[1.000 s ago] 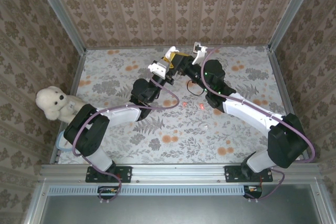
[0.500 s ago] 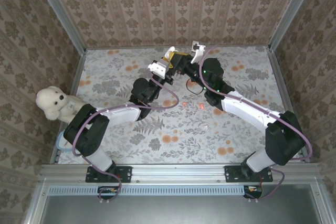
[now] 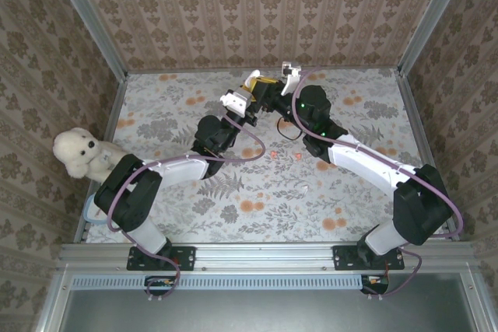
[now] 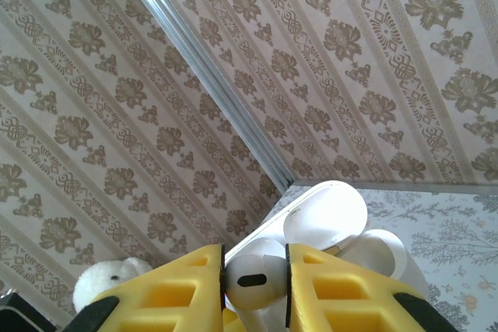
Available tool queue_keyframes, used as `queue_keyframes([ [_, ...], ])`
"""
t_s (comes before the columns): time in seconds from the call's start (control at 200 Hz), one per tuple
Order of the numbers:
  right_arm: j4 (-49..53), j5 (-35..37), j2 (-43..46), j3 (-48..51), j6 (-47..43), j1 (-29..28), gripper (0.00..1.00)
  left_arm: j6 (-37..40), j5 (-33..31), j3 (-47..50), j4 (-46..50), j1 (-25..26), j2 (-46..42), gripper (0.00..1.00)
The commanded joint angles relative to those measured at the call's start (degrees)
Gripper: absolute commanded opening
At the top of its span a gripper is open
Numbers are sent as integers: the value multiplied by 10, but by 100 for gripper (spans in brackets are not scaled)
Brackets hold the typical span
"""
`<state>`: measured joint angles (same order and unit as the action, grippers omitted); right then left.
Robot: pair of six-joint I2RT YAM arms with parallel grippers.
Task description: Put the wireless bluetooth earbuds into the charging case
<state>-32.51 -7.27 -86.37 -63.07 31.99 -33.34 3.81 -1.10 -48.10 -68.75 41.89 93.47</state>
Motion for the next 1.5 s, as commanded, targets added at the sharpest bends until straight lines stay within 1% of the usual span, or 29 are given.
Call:
queue_keyframes([
  [0.0, 31, -20, -2, -9, -23, -1, 23, -14, 68, 1, -43, 7, -27, 0],
  [0.17, 32, -27, 0, -2, -29, -1, 22, -17, 108, 11, -47, 7, -36, 0],
  [0.34, 35, -42, 4, 3, -33, 1, 22, -18, 130, 17, -46, 7, -43, 0],
  [0.82, 39, -88, -2, -1, -25, 2, 22, -23, 144, 14, -46, 8, -42, 0],
  [0.995, 29, -69, -6, 11, -11, 2, 23, -22, 143, 14, -45, 8, -44, 0],
  [1.11, 29, -56, -5, 14, -3, 3, 29, -22, 143, 13, -45, 8, -45, 0],
  [1.495, 34, -24, -5, 18, 12, 8, 32, -19, 142, 14, -45, 9, -47, 0],
])
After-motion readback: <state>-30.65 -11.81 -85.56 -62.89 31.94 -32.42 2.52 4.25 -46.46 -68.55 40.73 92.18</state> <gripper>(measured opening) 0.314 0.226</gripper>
